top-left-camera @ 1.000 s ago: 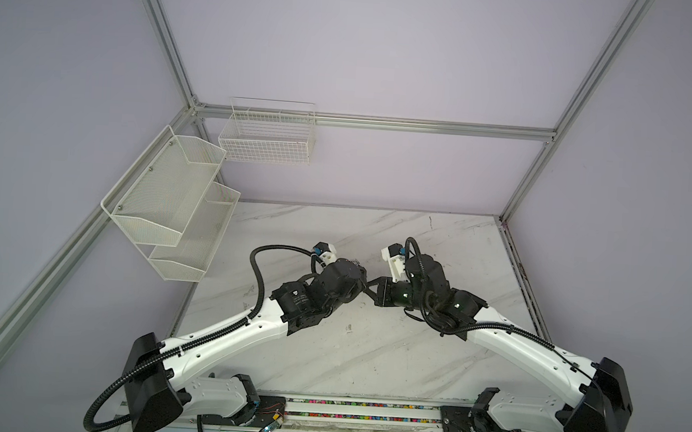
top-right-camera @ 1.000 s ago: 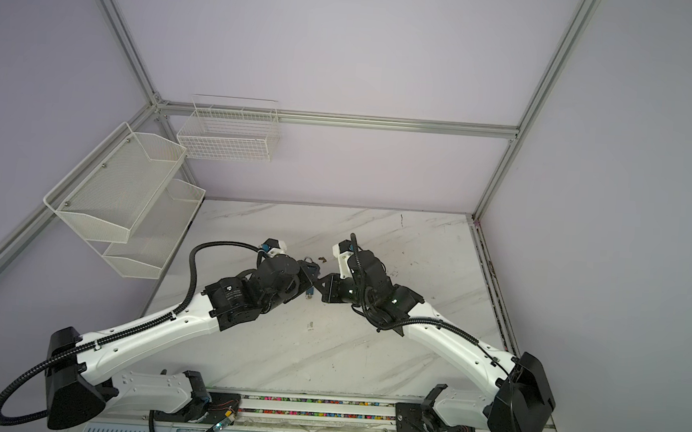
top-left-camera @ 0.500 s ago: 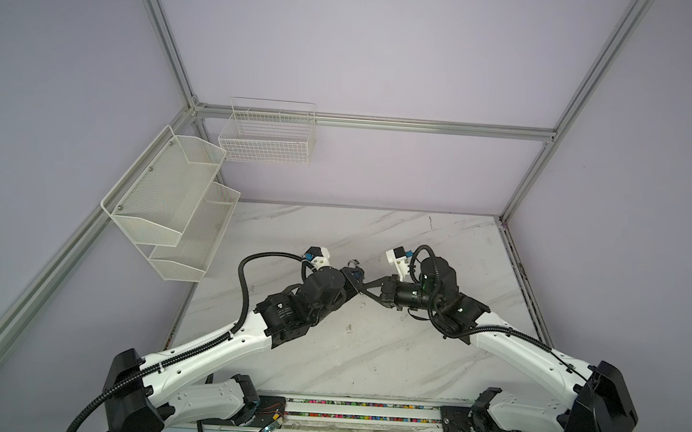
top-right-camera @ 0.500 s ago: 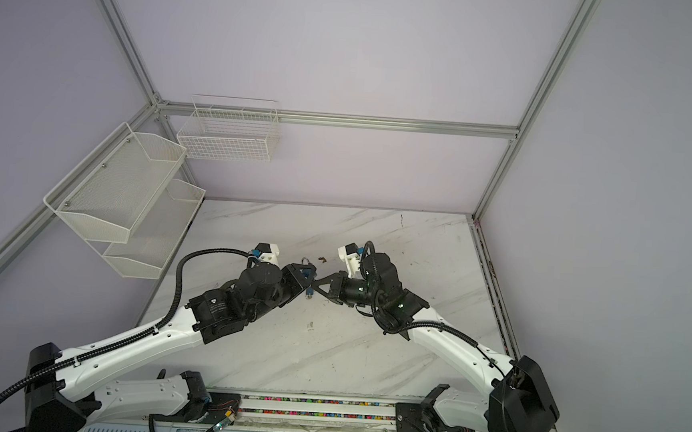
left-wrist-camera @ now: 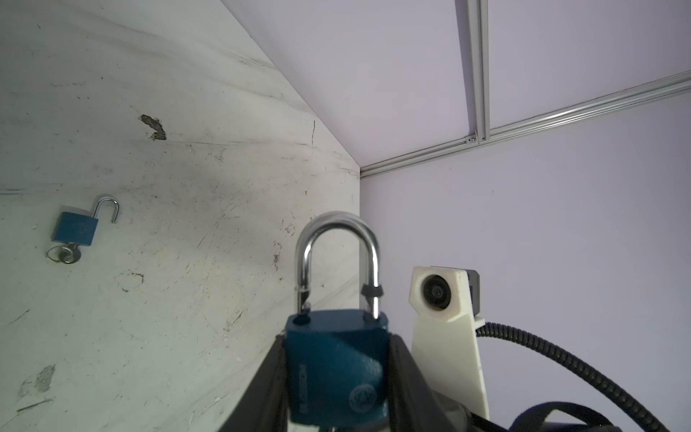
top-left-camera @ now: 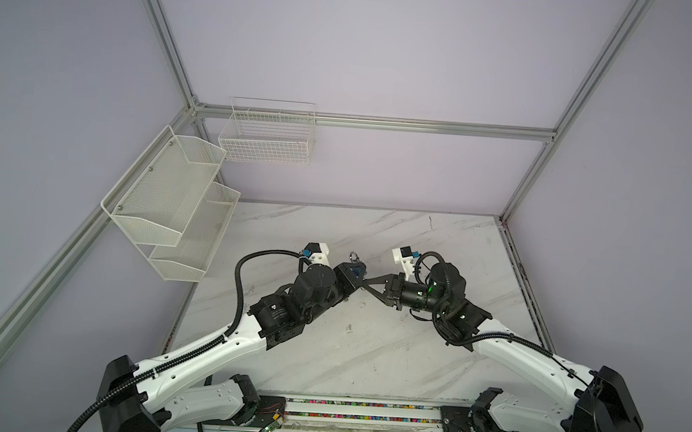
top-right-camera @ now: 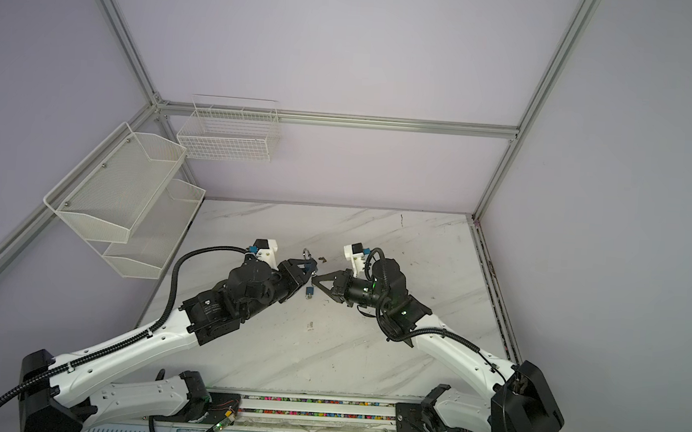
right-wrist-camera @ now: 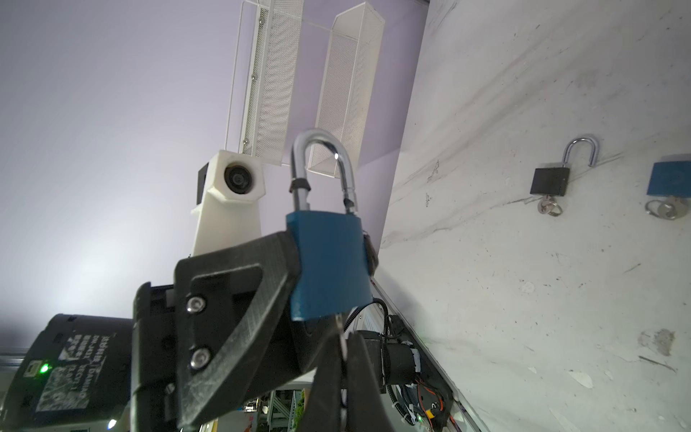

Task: Unlock with the key
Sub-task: 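Turn the inserted key with the right gripper to release the shackle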

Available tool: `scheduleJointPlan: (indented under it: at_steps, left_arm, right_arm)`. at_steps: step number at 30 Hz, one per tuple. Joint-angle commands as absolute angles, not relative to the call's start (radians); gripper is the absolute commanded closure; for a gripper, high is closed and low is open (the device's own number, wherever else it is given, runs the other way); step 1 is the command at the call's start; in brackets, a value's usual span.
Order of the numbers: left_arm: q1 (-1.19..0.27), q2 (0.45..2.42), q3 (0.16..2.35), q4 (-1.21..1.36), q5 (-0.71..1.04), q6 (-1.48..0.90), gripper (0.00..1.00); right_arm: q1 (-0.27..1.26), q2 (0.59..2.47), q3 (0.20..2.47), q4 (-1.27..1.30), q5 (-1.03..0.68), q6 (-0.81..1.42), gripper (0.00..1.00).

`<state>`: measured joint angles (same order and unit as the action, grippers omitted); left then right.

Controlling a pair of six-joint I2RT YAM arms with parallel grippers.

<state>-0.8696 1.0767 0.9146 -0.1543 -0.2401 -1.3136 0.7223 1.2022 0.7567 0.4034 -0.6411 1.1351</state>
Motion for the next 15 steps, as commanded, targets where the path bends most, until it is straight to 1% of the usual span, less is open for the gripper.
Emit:
scheduleJointPlan:
  at_steps: [1, 4, 7, 10, 11, 13, 15]
  left_arm:
    - [-0.867, 1.051, 0.857, -0.083, -0.205, -1.313, 0.99]
    - [-0.863, 1.041, 0.868, -0.079, -0.221, -1.291, 0.98]
    - [-0.853, 1.055, 0.919, -0.132, -0.244, -1.241, 0.98]
    - [-0.847, 1.07, 0.981, -0.221, -0.305, -1.164, 0.98]
    - [-0.843, 1.074, 0.992, -0.232, -0.324, -1.126, 0.98]
    - [-0.835, 1.072, 0.993, -0.243, -0.35, -1.077, 0.99]
    - [-0.834, 1.059, 0.97, -0.217, -0.372, -1.002, 1.0]
  right_arm:
    - [0.717, 1.155, 0.756, 0.59, -0.689, 1.187, 1.0]
    - [0.715, 1.15, 0.762, 0.555, -0.681, 1.149, 1.0]
    - [0.715, 1.149, 0.801, 0.374, -0.627, 1.013, 1.0]
    - [0.715, 1.134, 0.873, 0.113, -0.525, 0.828, 0.79]
    - [0.715, 1.125, 0.896, 0.046, -0.489, 0.785, 0.73]
    - [0.715, 1.109, 0.931, -0.048, -0.423, 0.728, 0.67]
    - [0.715, 1.109, 0.983, -0.167, -0.349, 0.649, 0.63]
